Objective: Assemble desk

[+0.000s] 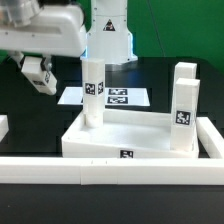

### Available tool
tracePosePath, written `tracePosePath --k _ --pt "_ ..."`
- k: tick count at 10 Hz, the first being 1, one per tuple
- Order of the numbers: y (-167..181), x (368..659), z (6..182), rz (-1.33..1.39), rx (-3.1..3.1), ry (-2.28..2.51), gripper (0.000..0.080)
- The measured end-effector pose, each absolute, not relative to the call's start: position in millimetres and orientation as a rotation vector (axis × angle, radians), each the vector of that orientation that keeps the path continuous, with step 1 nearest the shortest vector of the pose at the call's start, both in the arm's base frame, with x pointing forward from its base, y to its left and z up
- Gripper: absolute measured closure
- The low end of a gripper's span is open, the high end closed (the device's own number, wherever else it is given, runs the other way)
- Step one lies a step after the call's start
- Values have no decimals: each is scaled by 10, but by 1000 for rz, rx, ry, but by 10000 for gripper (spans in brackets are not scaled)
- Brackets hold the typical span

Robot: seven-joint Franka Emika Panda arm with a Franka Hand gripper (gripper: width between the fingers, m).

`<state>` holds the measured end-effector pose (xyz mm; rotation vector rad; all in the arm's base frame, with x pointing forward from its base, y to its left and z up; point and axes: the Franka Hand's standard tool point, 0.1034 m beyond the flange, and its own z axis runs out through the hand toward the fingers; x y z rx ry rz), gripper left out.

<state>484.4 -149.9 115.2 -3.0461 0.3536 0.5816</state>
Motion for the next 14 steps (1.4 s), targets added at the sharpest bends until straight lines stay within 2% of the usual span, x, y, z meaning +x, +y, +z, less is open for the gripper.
tracePosePath --k 1,5,6,8,11,13,14 --pt "-1468 5003 1229 410 -3095 321 512" --pt "-1520 5031 1164 -75 -3182 319 512" --pt "-1449 5159 1211 -149 -3189 300 512" --pt "-1344 5458 1292 -476 -3228 190 512" --pt "-1357 5399 1249 -530 -3234 187 512" --pt "-1140 5684 1427 -498 -3155 328 512" --pt "-1051 5821 1453 -561 -3151 308 512"
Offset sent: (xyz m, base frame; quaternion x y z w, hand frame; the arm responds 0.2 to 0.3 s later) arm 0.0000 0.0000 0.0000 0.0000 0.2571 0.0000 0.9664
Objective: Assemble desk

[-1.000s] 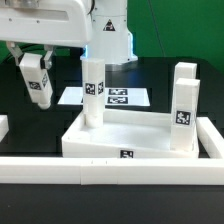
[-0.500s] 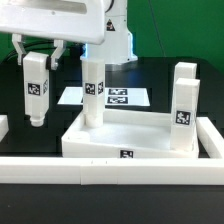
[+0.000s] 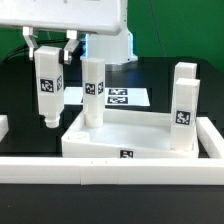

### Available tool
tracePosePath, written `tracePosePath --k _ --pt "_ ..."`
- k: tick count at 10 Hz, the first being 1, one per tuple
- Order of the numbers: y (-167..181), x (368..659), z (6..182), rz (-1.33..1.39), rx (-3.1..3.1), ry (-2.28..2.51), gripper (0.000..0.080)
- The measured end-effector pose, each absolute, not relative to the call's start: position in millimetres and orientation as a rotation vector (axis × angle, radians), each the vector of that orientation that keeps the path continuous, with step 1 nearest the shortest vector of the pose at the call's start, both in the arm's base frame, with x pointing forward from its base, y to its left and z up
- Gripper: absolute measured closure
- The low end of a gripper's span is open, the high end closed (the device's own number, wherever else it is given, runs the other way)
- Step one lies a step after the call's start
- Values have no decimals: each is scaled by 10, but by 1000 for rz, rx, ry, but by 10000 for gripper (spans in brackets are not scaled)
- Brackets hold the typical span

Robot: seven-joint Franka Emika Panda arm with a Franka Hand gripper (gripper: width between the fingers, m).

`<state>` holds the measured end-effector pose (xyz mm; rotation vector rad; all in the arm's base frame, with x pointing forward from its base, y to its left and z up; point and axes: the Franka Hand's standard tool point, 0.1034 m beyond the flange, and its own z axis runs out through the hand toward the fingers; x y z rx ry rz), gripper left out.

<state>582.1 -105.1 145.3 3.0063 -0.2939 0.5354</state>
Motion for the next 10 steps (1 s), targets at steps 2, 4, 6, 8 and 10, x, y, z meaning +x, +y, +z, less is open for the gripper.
tracePosePath --k 2,4,6,8,10 --pt "-1091 5750 1394 512 3006 -277 512" --pt "-1085 5750 1388 510 3007 -275 512" --pt "-875 5872 1448 529 3022 -323 512" --pt "-703 6010 1457 549 3023 -198 512" --pt "-708 6003 1447 546 3023 -201 512"
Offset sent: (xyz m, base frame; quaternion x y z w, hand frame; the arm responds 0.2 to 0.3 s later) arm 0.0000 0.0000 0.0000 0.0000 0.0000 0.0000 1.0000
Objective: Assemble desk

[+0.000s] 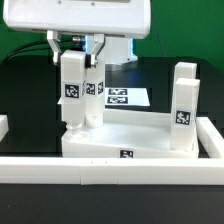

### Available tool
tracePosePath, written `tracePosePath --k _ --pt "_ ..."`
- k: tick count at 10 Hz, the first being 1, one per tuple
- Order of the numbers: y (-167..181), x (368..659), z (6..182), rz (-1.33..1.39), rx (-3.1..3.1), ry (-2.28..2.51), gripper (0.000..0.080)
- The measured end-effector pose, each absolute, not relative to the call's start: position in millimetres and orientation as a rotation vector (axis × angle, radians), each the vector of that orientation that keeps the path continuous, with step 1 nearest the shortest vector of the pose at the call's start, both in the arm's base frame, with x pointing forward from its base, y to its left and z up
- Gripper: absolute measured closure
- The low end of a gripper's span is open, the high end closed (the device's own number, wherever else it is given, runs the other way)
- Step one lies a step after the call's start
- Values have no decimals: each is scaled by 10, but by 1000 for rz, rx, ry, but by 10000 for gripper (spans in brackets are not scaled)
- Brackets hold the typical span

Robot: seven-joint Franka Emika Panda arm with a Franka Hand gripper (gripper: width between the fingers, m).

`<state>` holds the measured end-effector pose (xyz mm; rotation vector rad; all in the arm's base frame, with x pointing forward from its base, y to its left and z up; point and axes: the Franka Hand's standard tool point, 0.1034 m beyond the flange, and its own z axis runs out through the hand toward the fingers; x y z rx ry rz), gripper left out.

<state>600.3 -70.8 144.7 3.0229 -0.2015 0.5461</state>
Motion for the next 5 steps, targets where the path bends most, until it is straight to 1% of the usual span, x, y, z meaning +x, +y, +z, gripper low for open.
tracePosePath --k 5 --pt "-618 5949 1402 536 3031 -200 512"
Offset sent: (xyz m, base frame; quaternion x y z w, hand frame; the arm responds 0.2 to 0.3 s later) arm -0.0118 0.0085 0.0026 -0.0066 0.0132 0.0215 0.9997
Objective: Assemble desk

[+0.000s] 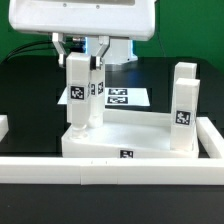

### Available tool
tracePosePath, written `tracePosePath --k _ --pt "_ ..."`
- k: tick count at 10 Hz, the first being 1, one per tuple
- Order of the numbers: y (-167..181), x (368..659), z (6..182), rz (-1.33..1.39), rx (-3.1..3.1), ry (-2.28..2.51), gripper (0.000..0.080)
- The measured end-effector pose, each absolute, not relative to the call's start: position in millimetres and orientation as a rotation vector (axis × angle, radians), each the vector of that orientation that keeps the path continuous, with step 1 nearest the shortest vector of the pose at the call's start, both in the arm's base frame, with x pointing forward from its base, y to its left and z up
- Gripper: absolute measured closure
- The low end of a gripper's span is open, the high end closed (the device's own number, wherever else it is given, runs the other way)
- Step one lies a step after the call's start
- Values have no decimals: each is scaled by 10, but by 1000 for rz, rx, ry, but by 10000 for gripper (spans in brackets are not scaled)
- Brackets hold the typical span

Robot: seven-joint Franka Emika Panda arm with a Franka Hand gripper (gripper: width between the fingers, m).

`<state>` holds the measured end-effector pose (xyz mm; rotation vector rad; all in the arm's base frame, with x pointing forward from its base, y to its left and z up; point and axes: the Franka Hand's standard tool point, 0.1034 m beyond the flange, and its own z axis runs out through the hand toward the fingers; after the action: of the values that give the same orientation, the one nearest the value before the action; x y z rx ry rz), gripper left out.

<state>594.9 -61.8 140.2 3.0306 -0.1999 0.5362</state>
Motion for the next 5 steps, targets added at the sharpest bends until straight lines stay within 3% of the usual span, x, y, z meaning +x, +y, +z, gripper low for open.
tracePosePath --k 5 --pt "-668 5908 1324 543 3017 -186 512"
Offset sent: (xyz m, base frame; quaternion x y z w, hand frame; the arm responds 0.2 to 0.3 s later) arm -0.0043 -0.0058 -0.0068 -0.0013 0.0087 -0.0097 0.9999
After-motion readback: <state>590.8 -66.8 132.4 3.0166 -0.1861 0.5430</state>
